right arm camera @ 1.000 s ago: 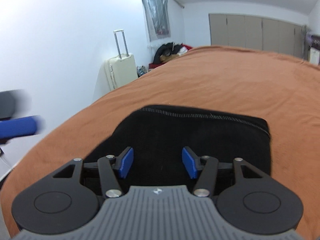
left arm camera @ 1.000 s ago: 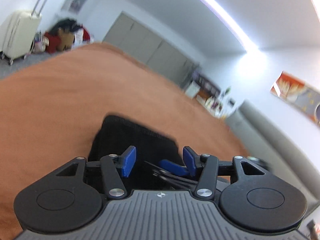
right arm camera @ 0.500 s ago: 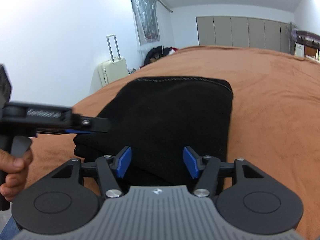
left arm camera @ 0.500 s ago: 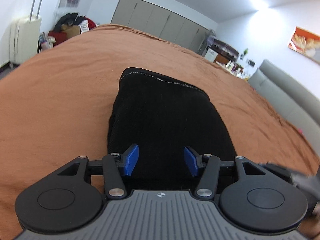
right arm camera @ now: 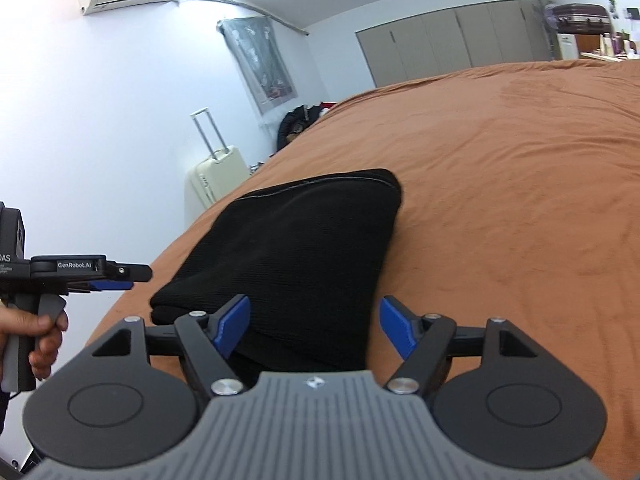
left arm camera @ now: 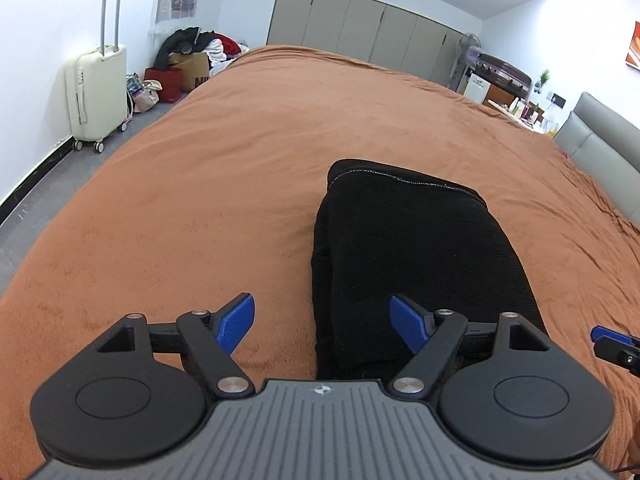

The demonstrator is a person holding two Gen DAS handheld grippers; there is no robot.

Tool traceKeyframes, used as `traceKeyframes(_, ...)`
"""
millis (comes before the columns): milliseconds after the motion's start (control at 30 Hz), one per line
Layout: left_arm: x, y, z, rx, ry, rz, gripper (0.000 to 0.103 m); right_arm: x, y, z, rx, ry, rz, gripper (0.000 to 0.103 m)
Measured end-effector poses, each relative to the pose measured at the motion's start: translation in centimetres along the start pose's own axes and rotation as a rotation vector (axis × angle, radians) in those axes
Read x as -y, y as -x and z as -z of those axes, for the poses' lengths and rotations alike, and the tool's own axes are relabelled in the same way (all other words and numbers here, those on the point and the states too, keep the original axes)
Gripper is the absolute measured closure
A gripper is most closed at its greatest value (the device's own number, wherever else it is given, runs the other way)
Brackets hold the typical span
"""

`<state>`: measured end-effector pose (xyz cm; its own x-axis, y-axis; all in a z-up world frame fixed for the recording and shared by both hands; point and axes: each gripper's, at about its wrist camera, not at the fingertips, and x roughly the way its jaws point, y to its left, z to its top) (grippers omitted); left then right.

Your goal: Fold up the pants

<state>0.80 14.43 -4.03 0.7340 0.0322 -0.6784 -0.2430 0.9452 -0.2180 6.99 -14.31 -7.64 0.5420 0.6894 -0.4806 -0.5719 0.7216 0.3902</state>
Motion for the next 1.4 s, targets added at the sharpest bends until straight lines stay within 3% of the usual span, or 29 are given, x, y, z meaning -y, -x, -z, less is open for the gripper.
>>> traceKeyframes(567, 0.2, -3.2, -1.4, -0.054, -0.007, 0.027, 0.01, 1.3, -2.7, -1.2, -0.023, -0.017, 0.04, 0.02)
traceKeyframes(833, 0.1, -7.3, -1.8, -0.151, -0.014, 0.123, 0.007, 3.1, -7.1, -3.5, -0.104, -0.064, -0.025, 0.017)
traceKeyframes(1067, -2.8, -11.6, -1.8, -0.262, 0.172, 0.33, 0.0, 6.3, -12.1, -4.6, -0.227, -0.183, -0.094, 0.014)
traceKeyframes(1200, -4.9, -13.7, -1.2, -0.335, 0.271, 0.448, 0.0, 7.9, -14.5, -4.5, -0.282, -0.268, -0.174, 0.005)
traceKeyframes(1300, -6.7, -15.2, -0.7, -0.386, 0.327, 0.545, 0.0, 9.0, -16.3, -4.2, -0.325, -0.351, -0.253, 0.005)
traceKeyframes(1400, -7.4, -15.7, -0.5, -0.407, 0.325, 0.588, 0.0, 10.3, -18.2, -3.6, -0.366, -0.461, -0.337, 0.005)
